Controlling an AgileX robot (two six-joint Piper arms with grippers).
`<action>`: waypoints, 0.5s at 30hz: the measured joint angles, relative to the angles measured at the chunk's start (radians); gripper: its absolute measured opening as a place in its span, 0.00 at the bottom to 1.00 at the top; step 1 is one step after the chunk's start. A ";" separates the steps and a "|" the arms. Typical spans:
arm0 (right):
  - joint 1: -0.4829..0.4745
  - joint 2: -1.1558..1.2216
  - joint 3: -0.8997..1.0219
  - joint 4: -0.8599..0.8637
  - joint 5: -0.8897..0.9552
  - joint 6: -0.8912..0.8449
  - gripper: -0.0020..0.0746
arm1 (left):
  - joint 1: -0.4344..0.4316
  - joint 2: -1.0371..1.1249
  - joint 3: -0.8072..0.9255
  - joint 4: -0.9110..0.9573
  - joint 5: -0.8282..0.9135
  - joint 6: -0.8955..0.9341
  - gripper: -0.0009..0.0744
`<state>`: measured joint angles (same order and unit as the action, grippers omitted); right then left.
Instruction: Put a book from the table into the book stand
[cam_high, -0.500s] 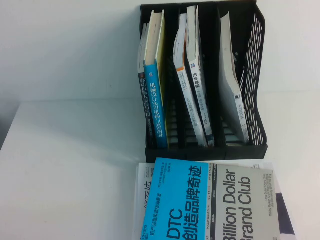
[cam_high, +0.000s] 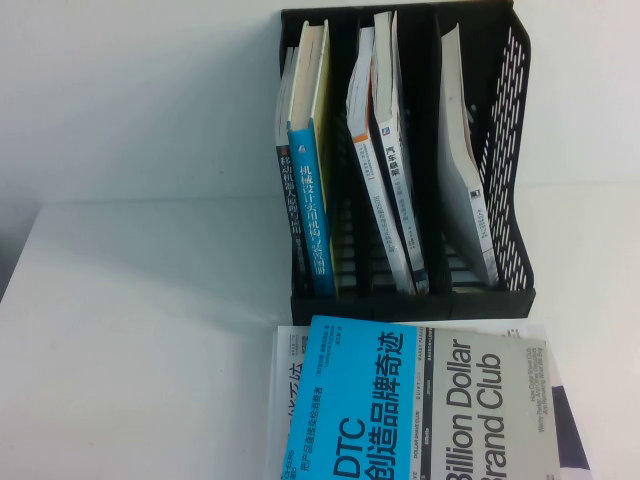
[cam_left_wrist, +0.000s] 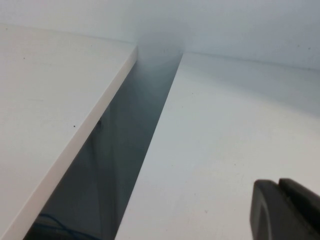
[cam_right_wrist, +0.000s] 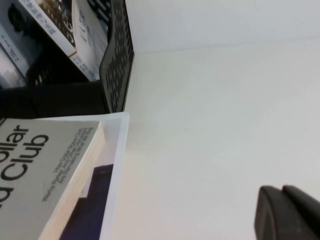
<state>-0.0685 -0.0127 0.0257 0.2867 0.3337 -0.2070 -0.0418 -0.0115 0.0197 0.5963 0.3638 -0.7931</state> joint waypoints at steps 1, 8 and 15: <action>0.000 0.000 0.000 0.000 0.000 0.000 0.02 | 0.000 0.000 0.000 0.000 0.000 0.000 0.01; 0.000 0.000 0.000 0.000 0.000 0.000 0.02 | 0.000 0.000 0.002 0.000 -0.045 0.000 0.01; 0.000 0.000 0.000 0.052 -0.002 0.000 0.02 | 0.000 0.000 0.002 -0.007 -0.205 -0.041 0.01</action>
<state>-0.0685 -0.0127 0.0257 0.3386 0.3313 -0.2070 -0.0418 -0.0115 0.0215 0.5892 0.1584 -0.8343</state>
